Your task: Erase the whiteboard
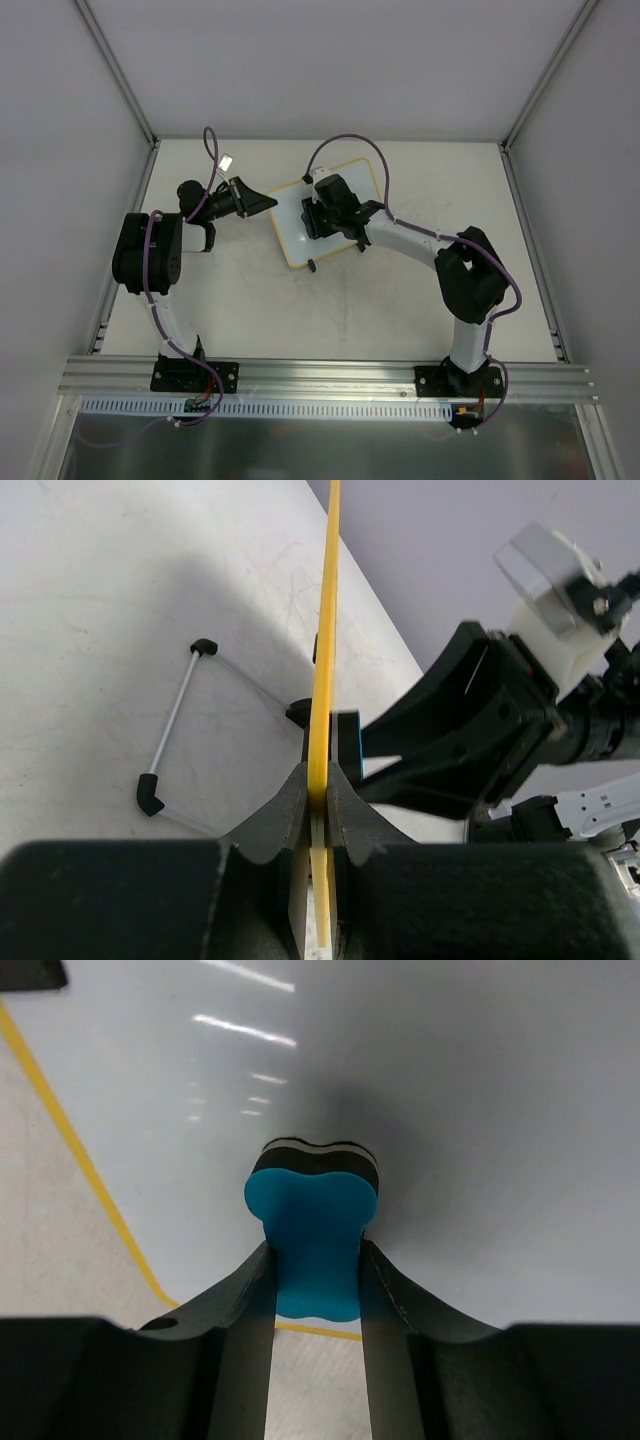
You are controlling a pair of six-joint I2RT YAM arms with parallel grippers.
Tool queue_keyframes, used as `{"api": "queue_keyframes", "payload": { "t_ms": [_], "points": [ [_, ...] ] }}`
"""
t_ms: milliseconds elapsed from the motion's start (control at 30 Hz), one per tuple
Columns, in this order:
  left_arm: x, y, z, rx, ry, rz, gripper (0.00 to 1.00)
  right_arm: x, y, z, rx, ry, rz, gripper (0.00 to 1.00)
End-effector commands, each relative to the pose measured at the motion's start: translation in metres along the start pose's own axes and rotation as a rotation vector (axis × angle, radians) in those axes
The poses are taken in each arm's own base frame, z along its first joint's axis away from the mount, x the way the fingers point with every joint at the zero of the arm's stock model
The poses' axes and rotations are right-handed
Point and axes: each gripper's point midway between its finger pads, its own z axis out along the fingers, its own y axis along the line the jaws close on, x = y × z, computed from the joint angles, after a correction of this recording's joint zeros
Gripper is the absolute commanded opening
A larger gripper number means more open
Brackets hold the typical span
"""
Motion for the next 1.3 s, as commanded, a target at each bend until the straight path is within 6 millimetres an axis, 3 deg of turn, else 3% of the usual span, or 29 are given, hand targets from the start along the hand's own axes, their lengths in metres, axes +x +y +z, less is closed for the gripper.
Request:
{"api": "queue_keyframes", "payload": {
  "t_ms": [0, 133, 267, 367, 433, 533, 600, 633, 700, 900, 1100, 1267],
  "points": [
    [0.0, -0.014, -0.002, 0.06, 0.016, 0.091, 0.0, 0.024, 0.032, 0.015, -0.097, 0.033, 0.025, 0.01],
    [0.0, -0.015, -0.002, 0.06, 0.016, 0.091, 0.0, 0.035, 0.053, 0.019, -0.169, 0.041, 0.077, 0.0],
    [0.0, -0.014, -0.002, 0.059, 0.017, 0.089, 0.0, 0.033, 0.048, 0.013, -0.148, 0.025, 0.078, 0.0],
    [0.0, -0.014, -0.002, 0.059, 0.017, 0.089, 0.0, 0.02, 0.039, -0.01, -0.145, -0.022, 0.079, 0.0],
    [-0.001, -0.014, -0.002, 0.06, 0.016, 0.091, 0.0, 0.009, 0.033, -0.039, -0.121, -0.08, 0.06, 0.0],
    [0.0, -0.013, -0.001, 0.059, 0.018, 0.086, 0.0, 0.017, 0.019, -0.076, -0.068, -0.084, 0.062, 0.0],
    [-0.001, -0.013, -0.001, 0.061, 0.019, 0.082, 0.0, 0.04, 0.009, -0.091, -0.034, -0.023, 0.065, 0.0],
    [-0.001, -0.013, -0.001, 0.063, 0.02, 0.081, 0.0, 0.04, 0.005, -0.106, -0.021, -0.041, 0.069, 0.0],
    [-0.001, -0.014, -0.001, 0.063, 0.02, 0.083, 0.0, 0.076, -0.007, -0.113, 0.011, 0.033, 0.071, 0.0],
    [-0.001, -0.013, -0.001, 0.058, 0.017, 0.082, 0.0, 0.146, -0.021, -0.128, 0.051, 0.216, 0.053, 0.0],
    [-0.002, -0.013, -0.001, 0.056, 0.019, 0.081, 0.01, 0.179, -0.021, -0.128, 0.057, 0.281, 0.058, 0.0],
    [-0.002, -0.013, -0.001, 0.053, 0.019, 0.082, 0.02, 0.189, -0.023, -0.122, 0.086, 0.317, 0.033, 0.07]
  ]
}}
